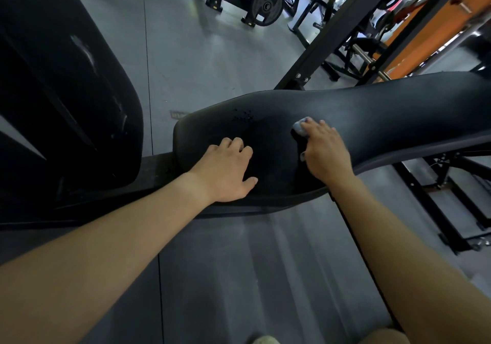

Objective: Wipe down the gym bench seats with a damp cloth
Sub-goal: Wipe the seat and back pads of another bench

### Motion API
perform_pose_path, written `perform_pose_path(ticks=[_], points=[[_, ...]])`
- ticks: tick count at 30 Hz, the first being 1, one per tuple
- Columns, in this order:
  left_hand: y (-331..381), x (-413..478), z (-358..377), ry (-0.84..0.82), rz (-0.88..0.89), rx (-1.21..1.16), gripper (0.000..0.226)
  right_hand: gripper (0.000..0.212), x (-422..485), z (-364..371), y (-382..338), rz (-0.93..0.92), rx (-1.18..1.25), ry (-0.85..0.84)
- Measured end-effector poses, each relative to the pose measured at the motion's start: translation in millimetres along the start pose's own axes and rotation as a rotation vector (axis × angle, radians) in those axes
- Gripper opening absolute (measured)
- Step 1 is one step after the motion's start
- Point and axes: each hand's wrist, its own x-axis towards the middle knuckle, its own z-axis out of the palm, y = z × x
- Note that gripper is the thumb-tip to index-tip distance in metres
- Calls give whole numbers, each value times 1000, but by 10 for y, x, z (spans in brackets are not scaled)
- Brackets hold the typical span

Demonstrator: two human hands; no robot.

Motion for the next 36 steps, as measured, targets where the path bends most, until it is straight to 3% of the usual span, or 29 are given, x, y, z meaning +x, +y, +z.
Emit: perform_pose_path(ticks=[4, 7, 11, 15, 20, 25, 29, 33, 36], points=[[90, 39, 34, 17, 50, -29, 55, 62, -64, 44, 38, 203, 96, 146], [119, 66, 78, 35, 34, -46, 53, 62, -204, 177, -220, 238, 72, 204], [138, 109, 78, 66, 27, -28, 51, 64, -550, 411, -630, 38, 65, 204], [136, 109, 70, 52, 32, -29, 53, 67, -635, 370, -414, -155, 28, 110], [114, 47, 71, -7, 43, -45, 58, 70, -514, 207, -78, 22, 27, 166], [62, -46, 69, -23, 55, -63, 61, 58, -669, 354, -449, 140, 110, 263], [2, -124, 104, 24, 72, -67, 54, 58, -1048, 551, -791, -60, 98, 230], [-91, -240, 131, 55, 34, -50, 48, 58, -1140, 462, -662, -264, 53, 123], [-194, -339, 128, 39, -19, -28, 50, 75, -958, 349, -481, -245, -25, 77]])
